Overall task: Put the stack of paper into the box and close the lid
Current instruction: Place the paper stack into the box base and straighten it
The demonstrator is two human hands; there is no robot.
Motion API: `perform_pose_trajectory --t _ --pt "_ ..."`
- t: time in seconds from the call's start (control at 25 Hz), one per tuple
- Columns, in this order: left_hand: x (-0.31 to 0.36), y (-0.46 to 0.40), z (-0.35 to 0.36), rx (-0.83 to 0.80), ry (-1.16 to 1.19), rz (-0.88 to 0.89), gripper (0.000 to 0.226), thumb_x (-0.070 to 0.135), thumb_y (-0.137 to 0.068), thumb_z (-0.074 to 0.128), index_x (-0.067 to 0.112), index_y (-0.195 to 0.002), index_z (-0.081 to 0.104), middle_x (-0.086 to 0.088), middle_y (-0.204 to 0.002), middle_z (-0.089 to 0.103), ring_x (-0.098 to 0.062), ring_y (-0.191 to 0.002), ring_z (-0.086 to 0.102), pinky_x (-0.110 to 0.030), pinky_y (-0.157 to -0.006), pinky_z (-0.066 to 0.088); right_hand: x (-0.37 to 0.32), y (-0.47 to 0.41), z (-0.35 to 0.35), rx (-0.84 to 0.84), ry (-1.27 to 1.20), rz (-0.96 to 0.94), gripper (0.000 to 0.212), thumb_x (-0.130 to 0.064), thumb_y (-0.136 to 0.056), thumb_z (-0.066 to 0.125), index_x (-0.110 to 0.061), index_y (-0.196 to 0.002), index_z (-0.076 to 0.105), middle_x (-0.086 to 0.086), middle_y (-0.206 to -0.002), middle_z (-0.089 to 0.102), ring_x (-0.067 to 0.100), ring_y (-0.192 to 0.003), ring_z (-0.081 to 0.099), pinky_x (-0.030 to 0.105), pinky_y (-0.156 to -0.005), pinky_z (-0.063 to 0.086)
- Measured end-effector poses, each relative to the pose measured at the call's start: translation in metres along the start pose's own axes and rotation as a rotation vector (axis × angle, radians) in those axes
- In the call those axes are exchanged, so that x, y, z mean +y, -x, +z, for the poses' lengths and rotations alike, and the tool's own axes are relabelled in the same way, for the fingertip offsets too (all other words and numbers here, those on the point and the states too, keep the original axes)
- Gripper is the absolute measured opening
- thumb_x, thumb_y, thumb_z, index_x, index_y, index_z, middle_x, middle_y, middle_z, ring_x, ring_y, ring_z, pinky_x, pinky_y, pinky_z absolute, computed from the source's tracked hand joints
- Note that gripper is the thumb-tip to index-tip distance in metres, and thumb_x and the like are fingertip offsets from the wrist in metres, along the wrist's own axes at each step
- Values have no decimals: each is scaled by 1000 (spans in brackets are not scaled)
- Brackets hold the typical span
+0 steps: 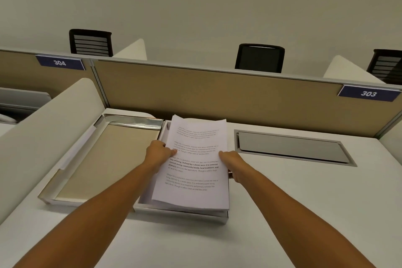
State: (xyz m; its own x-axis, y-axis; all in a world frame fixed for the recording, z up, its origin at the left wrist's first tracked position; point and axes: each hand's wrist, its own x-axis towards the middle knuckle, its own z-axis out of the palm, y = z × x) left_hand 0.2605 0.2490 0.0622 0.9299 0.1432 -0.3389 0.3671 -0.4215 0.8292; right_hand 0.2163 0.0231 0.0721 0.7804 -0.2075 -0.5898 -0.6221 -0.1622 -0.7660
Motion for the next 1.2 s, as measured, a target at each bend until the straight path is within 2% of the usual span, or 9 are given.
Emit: perform_pose_trajectory --t 0.16,0.28,0.4,0.72,0.84,0.92,1.0,1.12,1.2 --pt "-6 -36 3 1 -37 -44 28 20 -84 74 9 -105 60 -13 -110 69 -33 -86 72 -49 -80 59 -10 -38 14 16 24 48 26 -22 -100 41 -10 -119 55 7 -101 67 25 -91 65 39 -90 56" --pt "-14 -56 7 -8 -43 -75 28 19 -83 75 8 -105 60 -14 -111 69 -34 -85 72 -50 -80 60 -10 -59 21 16 55 79 33 -18 -101 41 -6 -128 54 7 -109 63 24 -96 60 34 -94 51" --pt "-23 -68 13 -26 -53 -107 30 18 -83 75 7 -107 60 -16 -111 69 -35 -87 71 -52 -82 59 -6 -74 28 22 75 123 34 -17 -101 41 -5 -130 54 13 -124 65 29 -112 64 39 -102 52" --pt "-36 -76 18 -32 -68 -183 35 14 -83 75 2 -112 59 -19 -113 68 -38 -92 69 -49 -83 58 3 -80 42 52 149 139 30 -18 -100 43 -5 -123 57 15 -126 64 30 -112 64 39 -102 52" --pt "-36 -72 20 -14 -94 -160 33 14 -85 73 0 -112 59 -19 -112 68 -38 -94 68 -42 -76 55 3 -78 44 57 187 131 28 -18 -101 40 -6 -120 56 12 -114 63 26 -95 59 32 -86 50" --pt "-35 -69 21 0 -121 -142 33 14 -86 72 -1 -112 59 -20 -113 67 -38 -95 68 -39 -71 53 2 -77 45 54 219 131 29 -18 -101 39 -5 -121 55 14 -119 63 24 -91 55 31 -80 46" --pt "-34 -66 21 14 -154 -130 31 13 -86 71 -1 -111 58 -19 -112 67 -37 -95 67 -35 -69 51 1 -74 46 52 268 132 30 -16 -101 38 -3 -122 54 16 -127 62 24 -92 54 31 -80 46" --pt "-33 -59 21 32 -171 -111 20 14 -88 64 2 -102 58 -16 -103 66 -31 -83 64 -33 -65 50 1 -71 49 51 270 130 34 -16 -101 38 -2 -129 52 15 -123 62 24 -94 55 31 -81 47" --pt "-33 -55 21 40 -190 -96 14 17 -89 62 5 -93 55 -13 -95 63 -27 -76 60 -32 -63 51 3 -70 51 28 290 123 39 -15 -102 35 -2 -138 44 11 -125 56 23 -107 54 30 -92 46"
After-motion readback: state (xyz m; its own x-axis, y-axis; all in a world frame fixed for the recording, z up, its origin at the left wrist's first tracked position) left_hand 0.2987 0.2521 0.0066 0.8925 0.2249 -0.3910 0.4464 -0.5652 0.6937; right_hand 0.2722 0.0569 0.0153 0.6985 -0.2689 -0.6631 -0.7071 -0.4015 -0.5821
